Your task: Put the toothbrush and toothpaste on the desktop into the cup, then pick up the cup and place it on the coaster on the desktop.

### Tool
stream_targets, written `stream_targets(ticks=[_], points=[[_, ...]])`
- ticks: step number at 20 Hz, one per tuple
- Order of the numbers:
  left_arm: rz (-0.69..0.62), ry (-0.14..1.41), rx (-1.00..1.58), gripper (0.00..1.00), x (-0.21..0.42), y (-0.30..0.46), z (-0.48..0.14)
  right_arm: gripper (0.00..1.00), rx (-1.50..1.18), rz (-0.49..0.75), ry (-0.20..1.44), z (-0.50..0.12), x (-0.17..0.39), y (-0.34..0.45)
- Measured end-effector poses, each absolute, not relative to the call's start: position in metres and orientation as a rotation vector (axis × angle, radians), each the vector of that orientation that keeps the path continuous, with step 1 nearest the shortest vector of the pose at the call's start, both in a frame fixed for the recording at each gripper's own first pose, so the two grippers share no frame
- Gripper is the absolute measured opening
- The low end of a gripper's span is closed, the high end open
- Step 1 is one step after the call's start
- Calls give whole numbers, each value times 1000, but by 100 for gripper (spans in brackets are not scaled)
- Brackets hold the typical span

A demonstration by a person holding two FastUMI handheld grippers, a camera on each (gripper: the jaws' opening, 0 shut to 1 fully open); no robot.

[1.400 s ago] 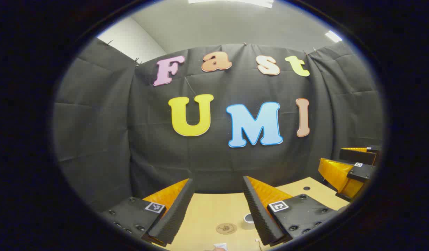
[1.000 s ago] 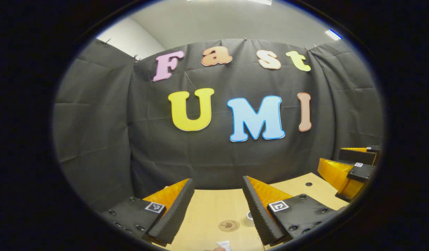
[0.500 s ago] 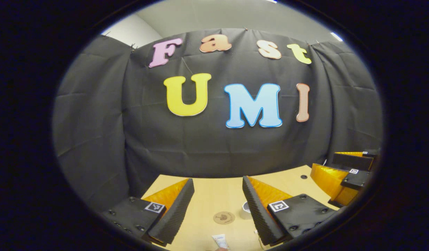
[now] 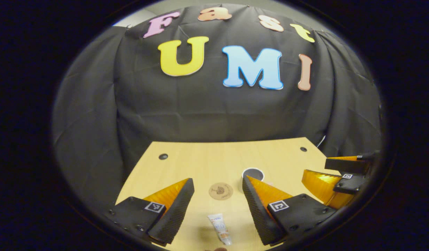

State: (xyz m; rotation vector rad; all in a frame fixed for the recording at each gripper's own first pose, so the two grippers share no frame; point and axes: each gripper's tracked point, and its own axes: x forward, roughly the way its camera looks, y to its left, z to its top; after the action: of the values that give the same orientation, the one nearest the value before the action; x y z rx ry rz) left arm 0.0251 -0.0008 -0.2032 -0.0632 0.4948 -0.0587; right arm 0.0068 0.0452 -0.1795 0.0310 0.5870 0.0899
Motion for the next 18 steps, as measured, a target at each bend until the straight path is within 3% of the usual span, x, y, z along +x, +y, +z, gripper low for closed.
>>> stream_targets(ticks=[6, 7, 8, 14, 15, 18], points=[[-42, 710, -103, 93, 17, 6, -302, 95, 30, 120, 788, -253, -7, 54], [-38, 742, -112, 88, 15, 6, -316, 95, 29, 126, 812, -264, -9, 56], [-38, 777, -118, 93, 12, 6, -332, 95, 26, 130, 843, -274, -11, 57], [-49, 1023, -165, 91, -11, -5, -412, 96, 45, 139, 1047, -335, -25, 64], [-46, 1049, -172, 95, -14, -7, -423, 96, 46, 138, 1075, -342, -30, 64], [-26, 1116, -176, 95, -18, -9, -448, 96, 49, 139, 1148, -366, -34, 67]])
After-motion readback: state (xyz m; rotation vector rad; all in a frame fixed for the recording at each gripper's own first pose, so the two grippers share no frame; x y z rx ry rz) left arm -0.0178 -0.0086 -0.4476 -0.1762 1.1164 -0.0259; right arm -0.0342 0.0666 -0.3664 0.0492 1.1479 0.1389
